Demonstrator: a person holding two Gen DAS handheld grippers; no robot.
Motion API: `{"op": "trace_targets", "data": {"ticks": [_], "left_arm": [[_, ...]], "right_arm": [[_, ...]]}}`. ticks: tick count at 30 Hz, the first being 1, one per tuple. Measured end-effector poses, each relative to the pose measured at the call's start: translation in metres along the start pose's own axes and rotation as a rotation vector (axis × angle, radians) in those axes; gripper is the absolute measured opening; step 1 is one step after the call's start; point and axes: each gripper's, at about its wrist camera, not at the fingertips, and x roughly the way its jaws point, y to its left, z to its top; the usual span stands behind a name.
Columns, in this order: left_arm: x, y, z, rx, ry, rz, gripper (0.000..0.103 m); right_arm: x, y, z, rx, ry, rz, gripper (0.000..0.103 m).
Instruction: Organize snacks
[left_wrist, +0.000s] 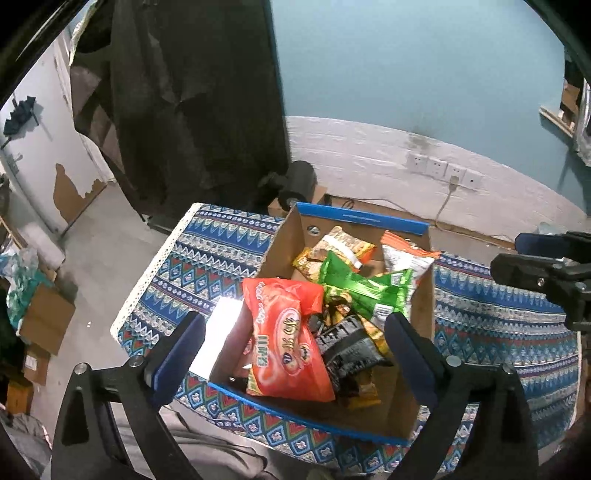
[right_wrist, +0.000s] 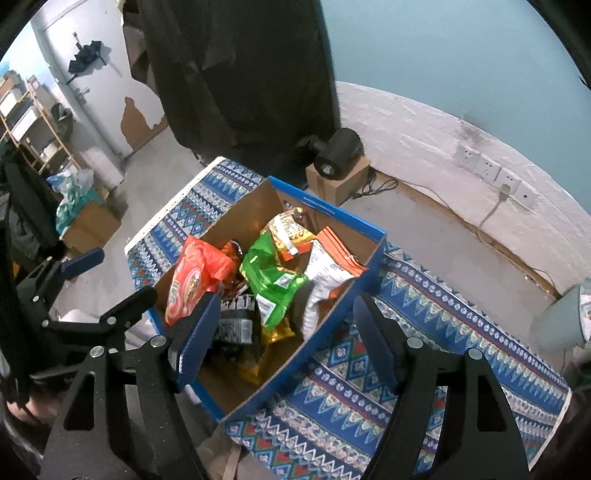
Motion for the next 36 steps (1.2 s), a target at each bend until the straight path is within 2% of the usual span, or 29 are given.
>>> {"op": "trace_targets", "data": {"ticks": [13,18,36], "left_arm": [[-0.024,-0.01,-0.006,0.008,-0.014,-0.042,0.099],[-0.025,-0.018,-0.007,0.038,-0.022,-0.019,0.099],[-0.022,-0.026,-0.009,0.051,0.006,-0.033,0.099]], "right_arm": [[-0.02,-0.014,-0.029,0.008,0.001,-0.012,0.075],[-0.021,-0.019,-0.036,0.002,0.01,-0.018,0.075],[-0.023,-0.027,-0.043,0.016,0.025,-0.009,0.075]]}}
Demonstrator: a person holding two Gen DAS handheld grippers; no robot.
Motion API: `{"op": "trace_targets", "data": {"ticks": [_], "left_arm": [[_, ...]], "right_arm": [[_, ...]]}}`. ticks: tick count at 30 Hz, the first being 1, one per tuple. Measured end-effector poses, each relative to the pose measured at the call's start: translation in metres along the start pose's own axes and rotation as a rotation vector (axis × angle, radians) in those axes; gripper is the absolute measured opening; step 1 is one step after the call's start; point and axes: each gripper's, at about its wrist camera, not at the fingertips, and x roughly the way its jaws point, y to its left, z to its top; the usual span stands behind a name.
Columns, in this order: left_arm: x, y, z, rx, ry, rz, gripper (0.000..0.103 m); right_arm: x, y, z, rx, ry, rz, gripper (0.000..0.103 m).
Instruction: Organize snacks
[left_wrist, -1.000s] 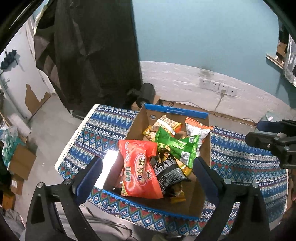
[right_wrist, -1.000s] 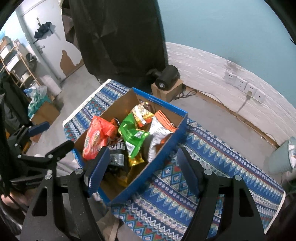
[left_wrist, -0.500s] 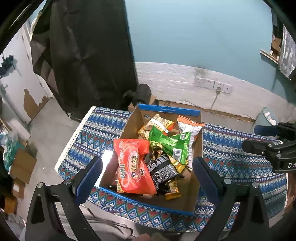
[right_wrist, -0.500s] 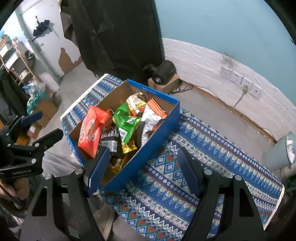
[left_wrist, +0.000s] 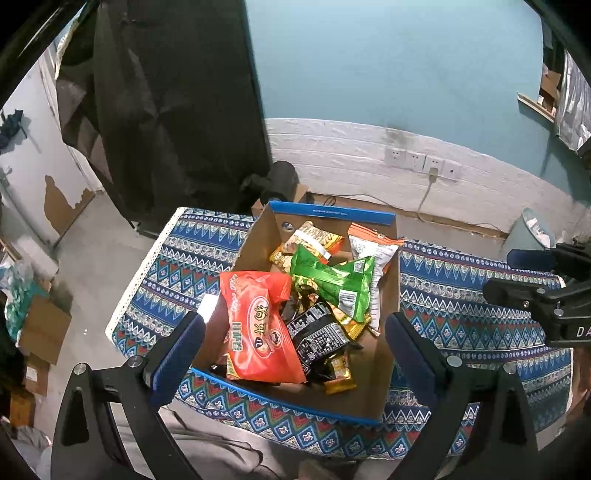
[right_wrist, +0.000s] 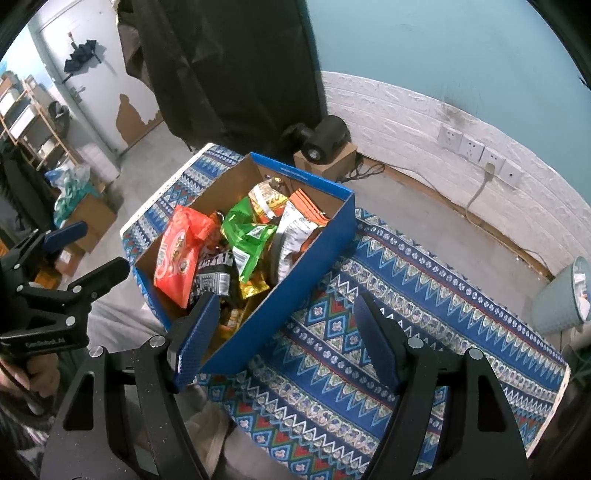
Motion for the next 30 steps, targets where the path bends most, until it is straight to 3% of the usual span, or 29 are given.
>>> {"op": "trace_targets", "data": {"ticks": [30], "left_arm": [[0.0043,-0.0038,-0.003,0.021,0.015,-0.003,0.099]], "right_arm": [[0.0001,0.0012,-0.0033,0.001,0.01,0.001,0.075]]}}
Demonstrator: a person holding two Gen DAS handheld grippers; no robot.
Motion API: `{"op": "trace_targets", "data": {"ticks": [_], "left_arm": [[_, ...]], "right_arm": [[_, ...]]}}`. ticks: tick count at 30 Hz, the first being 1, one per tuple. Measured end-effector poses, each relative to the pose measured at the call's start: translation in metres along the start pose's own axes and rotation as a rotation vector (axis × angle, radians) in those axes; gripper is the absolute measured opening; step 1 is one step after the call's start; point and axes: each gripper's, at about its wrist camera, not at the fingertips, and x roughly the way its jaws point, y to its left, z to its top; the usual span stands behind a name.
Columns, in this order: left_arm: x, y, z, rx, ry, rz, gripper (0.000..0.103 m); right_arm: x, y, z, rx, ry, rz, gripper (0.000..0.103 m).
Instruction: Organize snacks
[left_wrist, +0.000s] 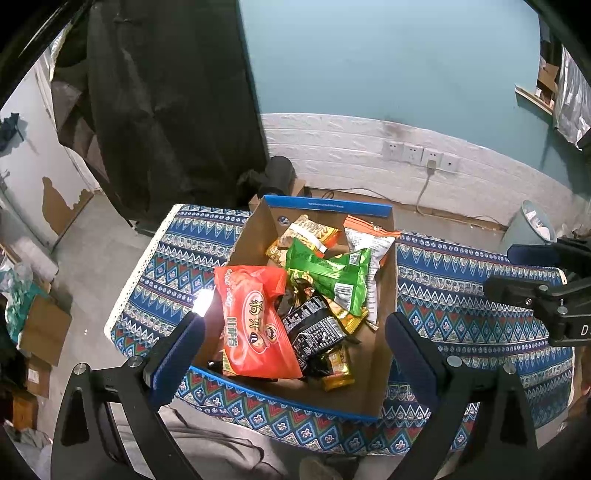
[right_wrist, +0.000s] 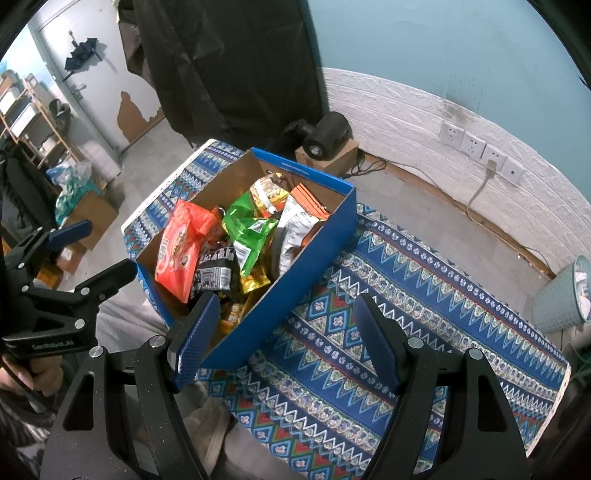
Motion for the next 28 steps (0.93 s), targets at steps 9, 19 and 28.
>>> {"op": "trace_targets", "data": {"ticks": [9,19,28], "left_arm": [[0.0015,-0.0017,-0.0013,0.005,0.007,-0.003,0.099],[0.0044,-0.0043,-0.0015,0.017,0.015,-0.012,0.099],[0.0072,-0.0091,-0.0011,0.032,0.02,-0.015,0.099]], "right_arm": [[-0.0002,-0.0016,-0.0021,0.0,0.001,0.0,0.075],[-0.0002,-0.0037,-0.0028,0.002,0.003,0.0,0.075],[-0.0005,-0.0063,-0.006,0.003,0.009,-0.002,0.075]]}}
